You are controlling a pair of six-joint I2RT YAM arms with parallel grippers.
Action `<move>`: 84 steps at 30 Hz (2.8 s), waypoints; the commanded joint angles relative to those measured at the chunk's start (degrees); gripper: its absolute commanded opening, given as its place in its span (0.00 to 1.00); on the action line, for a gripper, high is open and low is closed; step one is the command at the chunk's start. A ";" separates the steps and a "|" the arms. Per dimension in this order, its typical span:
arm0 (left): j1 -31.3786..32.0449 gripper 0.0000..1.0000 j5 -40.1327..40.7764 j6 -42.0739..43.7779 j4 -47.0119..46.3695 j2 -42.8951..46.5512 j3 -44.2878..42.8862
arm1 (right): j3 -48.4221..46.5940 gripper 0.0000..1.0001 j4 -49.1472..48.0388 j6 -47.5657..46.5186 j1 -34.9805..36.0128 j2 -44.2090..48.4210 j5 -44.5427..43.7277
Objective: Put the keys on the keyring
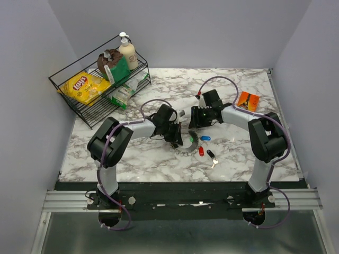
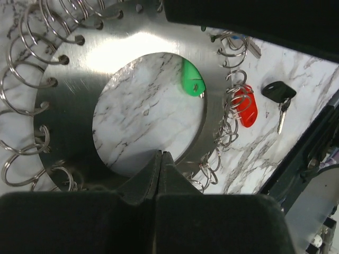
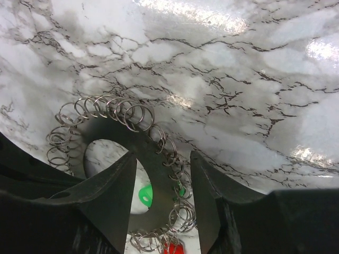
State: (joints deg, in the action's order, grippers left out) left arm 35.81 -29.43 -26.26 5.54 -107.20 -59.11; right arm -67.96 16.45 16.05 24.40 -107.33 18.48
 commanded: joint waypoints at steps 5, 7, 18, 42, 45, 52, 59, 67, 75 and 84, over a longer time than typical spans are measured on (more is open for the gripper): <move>0.57 0.00 7.79 4.02 10.18 -2.14 -4.87 | 0.55 0.55 1.31 0.56 -0.23 -1.39 1.11; 0.57 0.00 9.73 4.55 12.82 -2.49 -5.66 | 1.42 0.55 1.39 0.82 -0.15 -1.39 1.91; 0.49 0.00 21.51 6.22 20.91 -6.79 -12.25 | 4.94 0.54 2.80 0.29 -0.15 -0.78 5.95; 0.40 0.00 28.29 9.03 23.73 -14.62 -21.57 | 9.52 0.54 4.56 -0.06 3.45 3.36 10.52; 0.31 0.00 27.94 9.39 23.90 -15.15 -22.71 | 9.17 0.54 4.21 0.03 4.16 2.83 11.05; 0.40 0.00 24.95 9.91 23.38 -16.02 -23.15 | 8.46 0.54 3.15 -0.06 5.57 1.95 11.67; 0.57 0.00 23.37 9.65 22.50 -16.38 -22.80 | 7.58 0.54 2.62 -0.15 6.97 0.81 12.46; 0.66 0.00 21.43 9.91 21.79 -16.38 -23.07 | 6.97 0.54 2.62 -0.32 7.94 0.72 13.60; 0.57 0.00 23.63 11.14 19.52 -12.08 -20.61 | 8.55 0.54 1.22 -1.11 7.94 6.16 10.01; 0.57 0.00 24.42 10.62 14.33 -3.55 -15.95 | 11.54 0.55 -3.26 -0.76 7.85 14.07 3.15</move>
State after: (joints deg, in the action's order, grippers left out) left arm 36.40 -7.49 -16.43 20.23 -114.37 -77.58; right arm -57.74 16.25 15.55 31.92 -96.57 26.72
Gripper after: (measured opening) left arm 0.009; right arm 0.547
